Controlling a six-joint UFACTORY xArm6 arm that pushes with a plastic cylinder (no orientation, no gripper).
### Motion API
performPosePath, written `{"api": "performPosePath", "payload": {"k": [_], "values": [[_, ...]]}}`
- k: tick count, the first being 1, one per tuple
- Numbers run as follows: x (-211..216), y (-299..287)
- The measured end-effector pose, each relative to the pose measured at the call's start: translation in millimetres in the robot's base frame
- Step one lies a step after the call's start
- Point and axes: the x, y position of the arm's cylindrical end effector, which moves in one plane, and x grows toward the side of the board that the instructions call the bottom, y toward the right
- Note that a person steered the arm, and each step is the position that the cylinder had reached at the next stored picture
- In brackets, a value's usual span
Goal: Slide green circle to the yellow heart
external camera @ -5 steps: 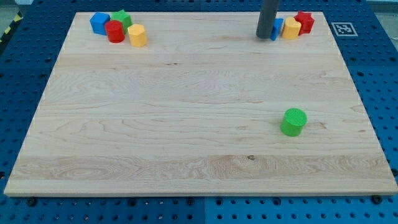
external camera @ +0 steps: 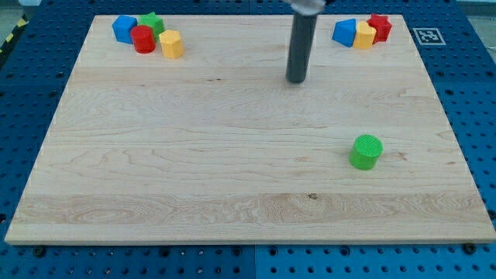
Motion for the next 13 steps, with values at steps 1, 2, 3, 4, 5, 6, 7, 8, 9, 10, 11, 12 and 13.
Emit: {"api": "performPosePath", "payload": {"k": [1, 2, 3, 4, 5, 6, 7, 8, 9, 10, 11, 12, 13], "values": [[84.4, -23.2], [158.4, -11.8], [183.7, 45.2], [183.7, 74.4], [175.5, 82.1], [152.5, 87.9], [136.7, 97.3], [124.8, 112.1], [106.3, 117.5], [93.3, 117.5], [80.3, 117.5], [65.1, 117.5], [50.3, 117.5]]}}
